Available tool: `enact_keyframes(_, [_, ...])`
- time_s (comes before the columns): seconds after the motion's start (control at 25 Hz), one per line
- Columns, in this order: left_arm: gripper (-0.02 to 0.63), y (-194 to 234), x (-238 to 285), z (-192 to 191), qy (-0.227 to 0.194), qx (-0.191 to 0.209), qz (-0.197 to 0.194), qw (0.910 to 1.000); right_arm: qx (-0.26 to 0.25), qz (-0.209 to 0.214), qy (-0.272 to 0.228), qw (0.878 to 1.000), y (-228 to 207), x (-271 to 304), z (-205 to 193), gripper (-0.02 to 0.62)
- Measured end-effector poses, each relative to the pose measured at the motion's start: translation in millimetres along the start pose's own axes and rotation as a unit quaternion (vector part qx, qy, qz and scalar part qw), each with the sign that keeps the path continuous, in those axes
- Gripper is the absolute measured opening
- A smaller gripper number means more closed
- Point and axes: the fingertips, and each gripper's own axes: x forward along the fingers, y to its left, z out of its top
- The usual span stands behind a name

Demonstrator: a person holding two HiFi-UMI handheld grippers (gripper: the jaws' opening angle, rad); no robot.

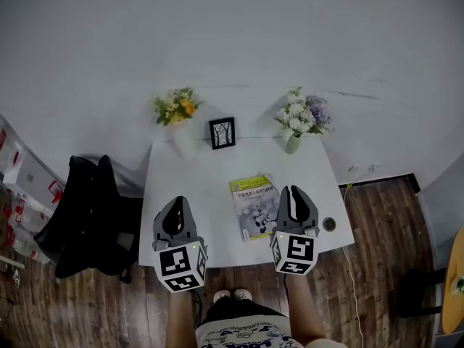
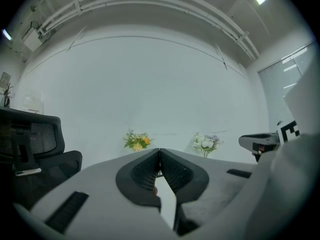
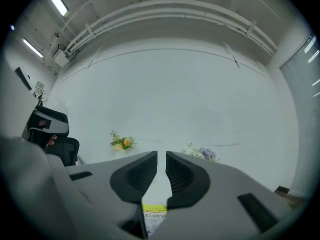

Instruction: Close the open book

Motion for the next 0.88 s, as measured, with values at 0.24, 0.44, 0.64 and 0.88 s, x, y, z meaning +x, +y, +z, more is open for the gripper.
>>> enact_keyframes(0.24, [0.024, 5.4, -2.0, 11.4, -0.011, -0.001, 0.003, 0.9999, 0.003, 0.007, -0.019, 1.000, 8.2, -0.2, 17.3, 0.055])
enact_keyframes(0.44, [0.024, 4.5, -3.4, 15.2, -0.014, 0.000, -0.001, 0.9999, 0.003, 0.014, -0.022, 1.000, 15.3, -1.4, 21.5, 0.052])
enact_keyframes(0.64, [0.023, 6.7, -5.6, 15.2, -0.015, -0.002, 0.000, 0.9999, 0.007, 0.017, -0.021, 1.000, 19.2, -3.8, 21.0, 0.049])
enact_keyframes(0.88, [0.023, 10.8, -6.1, 13.1, -0.013, -0.003, 0.002, 0.9999, 0.009, 0.018, -0.022, 1.000, 20.4, -2.5, 21.0, 0.046])
